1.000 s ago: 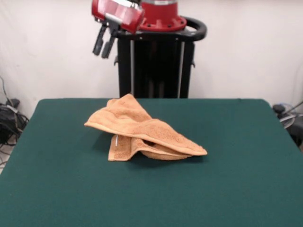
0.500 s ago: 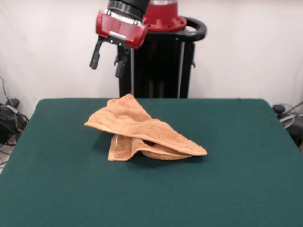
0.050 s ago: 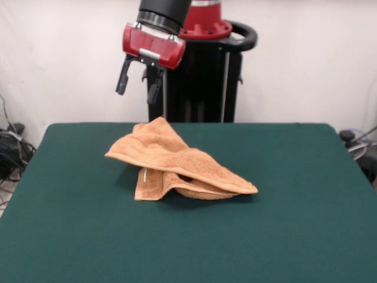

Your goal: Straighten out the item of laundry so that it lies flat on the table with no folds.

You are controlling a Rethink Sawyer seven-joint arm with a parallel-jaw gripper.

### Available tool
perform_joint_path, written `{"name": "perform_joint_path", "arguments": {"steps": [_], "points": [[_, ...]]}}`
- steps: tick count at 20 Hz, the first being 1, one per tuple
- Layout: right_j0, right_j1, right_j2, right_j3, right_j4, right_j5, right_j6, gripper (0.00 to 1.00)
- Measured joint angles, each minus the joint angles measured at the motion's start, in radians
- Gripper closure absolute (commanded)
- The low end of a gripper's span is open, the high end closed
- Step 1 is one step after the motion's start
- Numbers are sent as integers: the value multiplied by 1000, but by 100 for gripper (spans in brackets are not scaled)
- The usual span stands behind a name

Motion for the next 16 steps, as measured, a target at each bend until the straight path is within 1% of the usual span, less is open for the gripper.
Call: {"name": "perform_joint_path", "arguments": {"steps": [8, 16], "points": [[5, 55, 0, 0, 2, -57, 0, 0], [12, 131, 1, -1, 13, -138, 0, 0]]}}
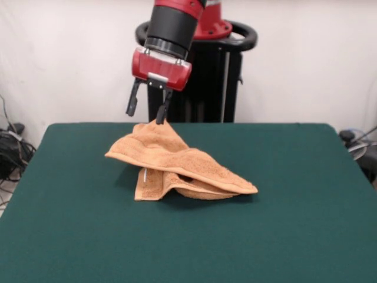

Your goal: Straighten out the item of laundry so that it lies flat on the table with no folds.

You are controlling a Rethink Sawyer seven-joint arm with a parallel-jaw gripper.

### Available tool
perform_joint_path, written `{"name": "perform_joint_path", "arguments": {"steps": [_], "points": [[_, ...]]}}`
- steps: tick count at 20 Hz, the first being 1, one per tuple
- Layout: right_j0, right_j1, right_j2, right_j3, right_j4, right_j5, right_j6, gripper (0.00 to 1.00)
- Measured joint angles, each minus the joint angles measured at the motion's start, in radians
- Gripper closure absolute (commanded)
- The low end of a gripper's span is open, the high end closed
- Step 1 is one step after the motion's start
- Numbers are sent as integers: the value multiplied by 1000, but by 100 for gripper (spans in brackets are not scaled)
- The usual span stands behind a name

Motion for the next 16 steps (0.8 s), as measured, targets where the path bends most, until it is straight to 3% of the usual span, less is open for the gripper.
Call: {"name": "perform_joint_path", "arguments": {"steps": [16], "points": [[22, 129, 0, -1, 11, -87, 0, 0]]}}
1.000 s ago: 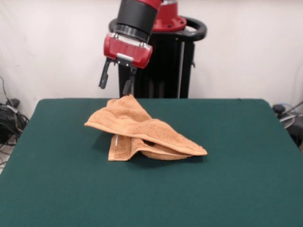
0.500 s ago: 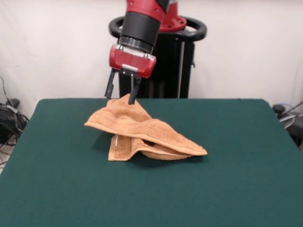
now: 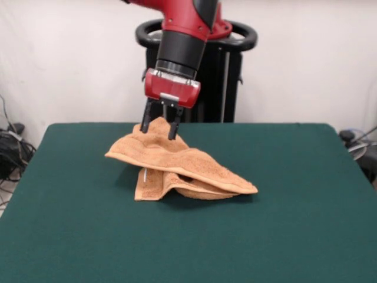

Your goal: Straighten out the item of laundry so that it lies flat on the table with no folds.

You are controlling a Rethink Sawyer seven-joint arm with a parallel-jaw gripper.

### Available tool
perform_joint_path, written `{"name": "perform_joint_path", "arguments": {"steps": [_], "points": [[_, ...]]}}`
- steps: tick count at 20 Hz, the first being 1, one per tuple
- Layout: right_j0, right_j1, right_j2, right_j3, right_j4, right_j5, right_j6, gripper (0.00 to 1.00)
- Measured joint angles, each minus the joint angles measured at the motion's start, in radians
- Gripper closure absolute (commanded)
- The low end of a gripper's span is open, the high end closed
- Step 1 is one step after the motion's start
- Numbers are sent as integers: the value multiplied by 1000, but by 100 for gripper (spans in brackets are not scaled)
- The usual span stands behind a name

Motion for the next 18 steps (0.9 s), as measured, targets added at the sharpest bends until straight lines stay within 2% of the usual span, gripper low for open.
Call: {"name": "perform_joint_path", "arguments": {"steps": [18], "points": [[-2, 93, 0, -4, 0, -43, 0, 0]]}}
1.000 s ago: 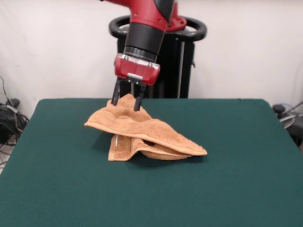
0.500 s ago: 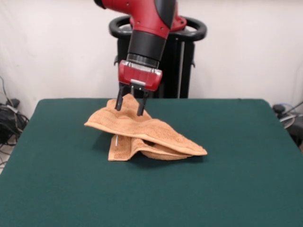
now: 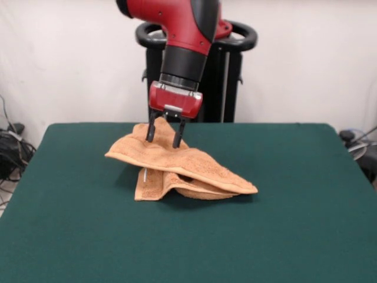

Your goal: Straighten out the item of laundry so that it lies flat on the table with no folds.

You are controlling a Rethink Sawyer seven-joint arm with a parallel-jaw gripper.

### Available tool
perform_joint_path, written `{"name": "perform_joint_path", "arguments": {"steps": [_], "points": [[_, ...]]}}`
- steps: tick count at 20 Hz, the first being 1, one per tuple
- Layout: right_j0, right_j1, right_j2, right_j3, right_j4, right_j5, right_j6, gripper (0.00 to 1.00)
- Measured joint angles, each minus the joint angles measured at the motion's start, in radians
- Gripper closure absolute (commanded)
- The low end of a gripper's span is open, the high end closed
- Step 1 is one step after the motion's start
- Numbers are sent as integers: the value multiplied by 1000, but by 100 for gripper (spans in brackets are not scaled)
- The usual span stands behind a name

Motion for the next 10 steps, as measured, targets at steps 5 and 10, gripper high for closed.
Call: {"name": "perform_joint_path", "arguments": {"steps": [5, 10], "points": [[0, 14, 0, -2, 0, 0, 0, 0], [0, 14, -1, -4, 1, 0, 0, 0]]}}
